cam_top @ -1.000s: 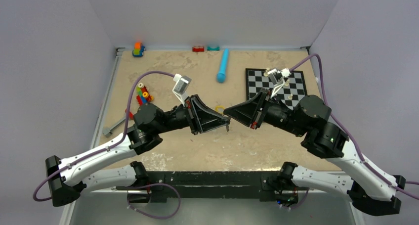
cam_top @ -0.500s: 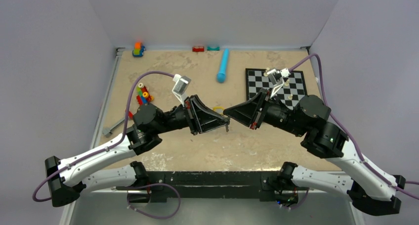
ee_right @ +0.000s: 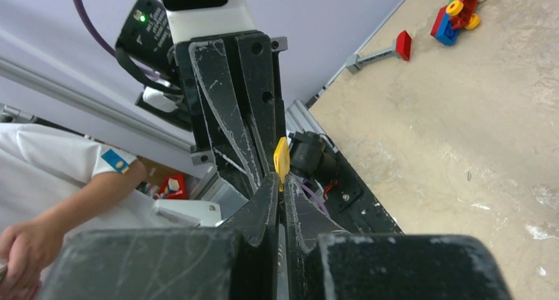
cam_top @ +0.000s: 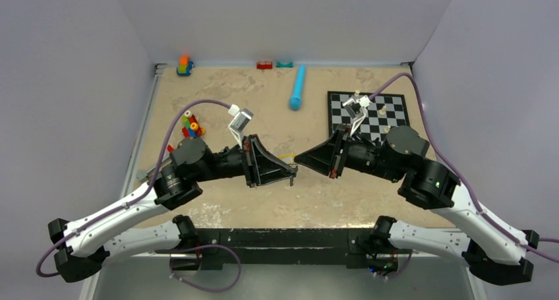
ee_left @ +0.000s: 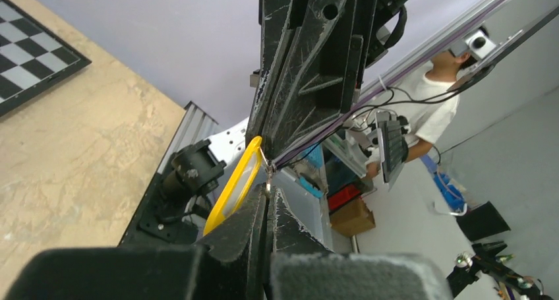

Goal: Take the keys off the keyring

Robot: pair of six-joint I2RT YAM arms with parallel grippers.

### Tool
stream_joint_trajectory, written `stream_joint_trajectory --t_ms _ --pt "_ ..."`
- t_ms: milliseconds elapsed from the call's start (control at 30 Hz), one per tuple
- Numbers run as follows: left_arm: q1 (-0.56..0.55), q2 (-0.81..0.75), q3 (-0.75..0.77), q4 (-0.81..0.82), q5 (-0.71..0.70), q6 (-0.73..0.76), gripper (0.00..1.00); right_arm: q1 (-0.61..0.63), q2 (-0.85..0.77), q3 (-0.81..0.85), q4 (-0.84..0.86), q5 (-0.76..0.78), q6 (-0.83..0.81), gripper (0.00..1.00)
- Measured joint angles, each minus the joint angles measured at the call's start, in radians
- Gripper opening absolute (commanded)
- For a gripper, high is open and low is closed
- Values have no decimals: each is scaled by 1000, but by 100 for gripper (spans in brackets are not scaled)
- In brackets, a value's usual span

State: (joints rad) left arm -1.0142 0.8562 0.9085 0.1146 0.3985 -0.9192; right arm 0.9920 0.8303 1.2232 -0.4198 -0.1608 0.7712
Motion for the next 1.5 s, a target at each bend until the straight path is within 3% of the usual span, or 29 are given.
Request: stream_joint_trajectory --t_ms 233,533,567,667,733,1067,1500 --pt "24 -5 72 -193 61 42 0 0 -6 1 -38 -18 -24 0" --pt "27 47 95 -273 194 47 0 -7 -6 40 -45 -15 -63 0" --pt "27 50 95 -275 199 47 0 -7 -6 42 -45 -16 -65 3" --pt "27 49 95 -275 201 46 0 -7 -6 45 -45 -15 -66 25" --pt "28 44 95 -270 200 43 0 -7 -6 45 -45 -14 -60 26" --pt "31 14 63 -58 162 -39 0 -7 -99 -54 36 -14 22 22" --pt "31 44 29 123 118 -137 0 -7 -43 -67 102 -14 48 20"
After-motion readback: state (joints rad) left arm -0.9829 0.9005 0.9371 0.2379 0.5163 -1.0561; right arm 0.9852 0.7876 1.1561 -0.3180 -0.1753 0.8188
